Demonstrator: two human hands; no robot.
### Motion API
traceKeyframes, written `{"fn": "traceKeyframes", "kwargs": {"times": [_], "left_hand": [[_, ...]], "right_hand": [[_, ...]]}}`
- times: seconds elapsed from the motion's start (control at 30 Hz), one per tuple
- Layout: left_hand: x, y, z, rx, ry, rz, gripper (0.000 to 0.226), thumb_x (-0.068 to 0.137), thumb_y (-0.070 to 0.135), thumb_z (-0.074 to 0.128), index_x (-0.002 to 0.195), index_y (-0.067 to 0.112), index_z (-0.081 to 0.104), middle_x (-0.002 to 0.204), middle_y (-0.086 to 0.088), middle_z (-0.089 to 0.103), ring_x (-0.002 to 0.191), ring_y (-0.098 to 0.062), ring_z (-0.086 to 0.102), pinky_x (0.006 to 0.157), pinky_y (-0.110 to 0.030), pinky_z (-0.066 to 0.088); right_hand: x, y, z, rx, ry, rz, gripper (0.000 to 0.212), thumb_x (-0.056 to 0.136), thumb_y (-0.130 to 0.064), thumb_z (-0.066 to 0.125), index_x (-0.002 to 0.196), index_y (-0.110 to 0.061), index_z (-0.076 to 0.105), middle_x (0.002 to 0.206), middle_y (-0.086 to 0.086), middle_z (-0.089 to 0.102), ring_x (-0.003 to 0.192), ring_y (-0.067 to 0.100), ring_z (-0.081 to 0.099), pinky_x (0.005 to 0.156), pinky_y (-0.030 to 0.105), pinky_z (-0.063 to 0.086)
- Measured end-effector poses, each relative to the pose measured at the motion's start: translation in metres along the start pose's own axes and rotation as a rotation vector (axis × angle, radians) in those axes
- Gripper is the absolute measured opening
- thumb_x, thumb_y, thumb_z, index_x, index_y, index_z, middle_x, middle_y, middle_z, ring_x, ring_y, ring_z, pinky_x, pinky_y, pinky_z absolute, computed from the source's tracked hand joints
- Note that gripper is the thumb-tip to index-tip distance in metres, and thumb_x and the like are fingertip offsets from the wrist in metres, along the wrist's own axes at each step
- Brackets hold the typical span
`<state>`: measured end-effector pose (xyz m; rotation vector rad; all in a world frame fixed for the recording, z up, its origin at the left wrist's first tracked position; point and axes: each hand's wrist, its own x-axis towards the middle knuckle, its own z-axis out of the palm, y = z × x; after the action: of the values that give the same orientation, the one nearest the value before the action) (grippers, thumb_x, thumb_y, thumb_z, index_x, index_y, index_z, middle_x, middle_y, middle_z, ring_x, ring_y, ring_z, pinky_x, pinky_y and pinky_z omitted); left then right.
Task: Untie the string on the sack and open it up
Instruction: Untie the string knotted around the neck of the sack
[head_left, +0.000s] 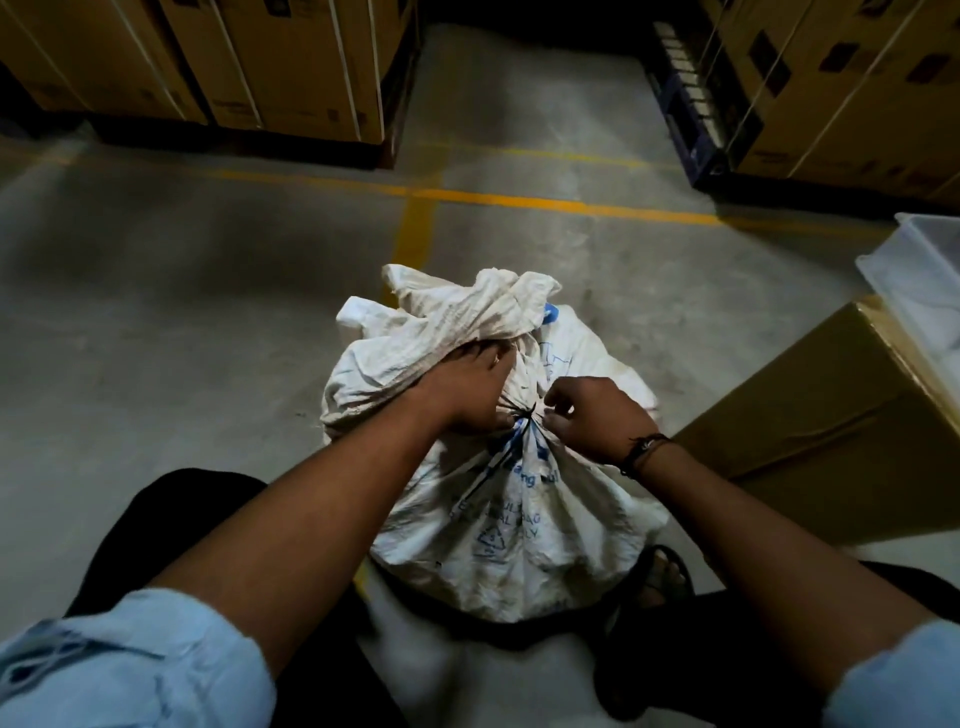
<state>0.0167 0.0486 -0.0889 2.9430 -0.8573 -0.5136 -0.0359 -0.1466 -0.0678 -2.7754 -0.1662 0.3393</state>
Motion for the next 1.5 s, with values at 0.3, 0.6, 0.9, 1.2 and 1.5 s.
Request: {"fn": "traceKeyframes", "kwargs": {"times": [0.3,0.6,0.9,1.2,1.5], "left_hand": [[-0.024,0.022,-0.026,-0.270,0.118,-0.079,0.078,0.076,0.054,0.048,0.143,0.014,0.042,0.145,-0.016,0.043,0.133,-0.034,0.044,0.112,-0.042,0.035],[-0.045,0.049,-0.007,-0.167,0.150,-0.211,0.041,0.082,0.055,0.058,0.079,0.016,0.068,0.081,-0.004,0.068,0.078,-0.026,0.067,0.061,-0.028,0.044],[-0.027,0.027,0.028,-0.297,0.170,-0.244,0.068,0.070,0.069,0.069,0.107,0.015,0.051,0.115,-0.012,0.059,0.109,-0.030,0.055,0.087,-0.038,0.045],[-0.015,0.004,0.013,-0.475,0.306,-0.124,0.038,0.078,0.014,0.060,0.116,0.014,0.055,0.121,-0.017,0.050,0.109,-0.040,0.054,0.092,-0.042,0.047],[-0.010,0.013,-0.011,-0.675,0.246,-0.148,0.064,0.088,0.005,0.057,0.149,0.009,0.036,0.140,-0.016,0.054,0.131,-0.027,0.049,0.109,-0.030,0.038]], "right_hand": [[0.009,0.002,0.019,0.013,0.031,-0.022,0.017,0.079,-0.036,0.066,0.088,-0.024,0.060,0.091,0.004,0.061,0.085,0.026,0.060,0.071,0.037,0.051],[0.016,0.007,0.017,0.074,0.030,-0.031,0.018,0.080,-0.036,0.072,0.078,-0.025,0.059,0.084,0.001,0.064,0.082,0.023,0.059,0.066,0.036,0.049],[0.022,0.011,0.027,0.047,0.095,-0.086,0.027,0.078,-0.025,0.068,0.104,-0.022,0.064,0.104,0.006,0.056,0.098,0.027,0.056,0.081,0.039,0.051],[0.015,0.014,0.027,-0.242,0.128,-0.416,0.094,0.076,-0.009,0.061,0.155,-0.028,0.014,0.164,0.000,0.012,0.137,0.033,0.036,0.091,0.044,0.052],[0.034,0.001,0.033,-0.380,-0.069,-0.182,0.078,0.092,-0.030,0.047,0.156,-0.028,0.002,0.165,-0.006,0.000,0.147,0.032,0.018,0.106,0.047,0.039]]}}
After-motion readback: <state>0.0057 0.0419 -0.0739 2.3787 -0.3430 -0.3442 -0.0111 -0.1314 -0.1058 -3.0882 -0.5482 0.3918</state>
